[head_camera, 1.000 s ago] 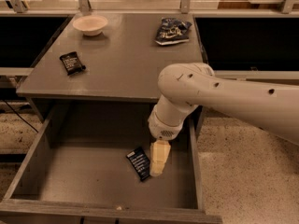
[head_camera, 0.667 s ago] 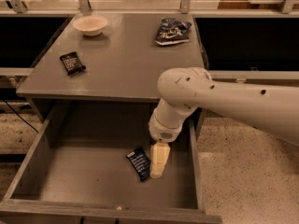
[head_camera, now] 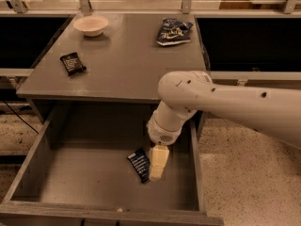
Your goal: Pick rxbar blueberry from top drawer and place on counter
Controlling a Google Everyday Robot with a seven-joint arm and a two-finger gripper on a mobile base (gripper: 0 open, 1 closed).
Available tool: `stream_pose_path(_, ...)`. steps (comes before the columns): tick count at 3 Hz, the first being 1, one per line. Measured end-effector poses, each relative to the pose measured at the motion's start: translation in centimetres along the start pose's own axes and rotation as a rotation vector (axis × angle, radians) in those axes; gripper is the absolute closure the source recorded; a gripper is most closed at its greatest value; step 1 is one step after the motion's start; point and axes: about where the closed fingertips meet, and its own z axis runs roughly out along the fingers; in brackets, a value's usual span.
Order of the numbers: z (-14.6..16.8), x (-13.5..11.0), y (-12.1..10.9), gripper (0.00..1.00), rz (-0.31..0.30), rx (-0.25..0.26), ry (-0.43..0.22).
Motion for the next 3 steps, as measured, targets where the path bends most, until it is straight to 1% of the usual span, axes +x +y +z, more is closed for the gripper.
stream_pose_path(1,0.4,-0.8,0.0,0.0,-0.029,0.012,-0.026)
stream_pose_path(3,1.3,-1.8,0.1,0.0,-0.064,0.012,-0.05)
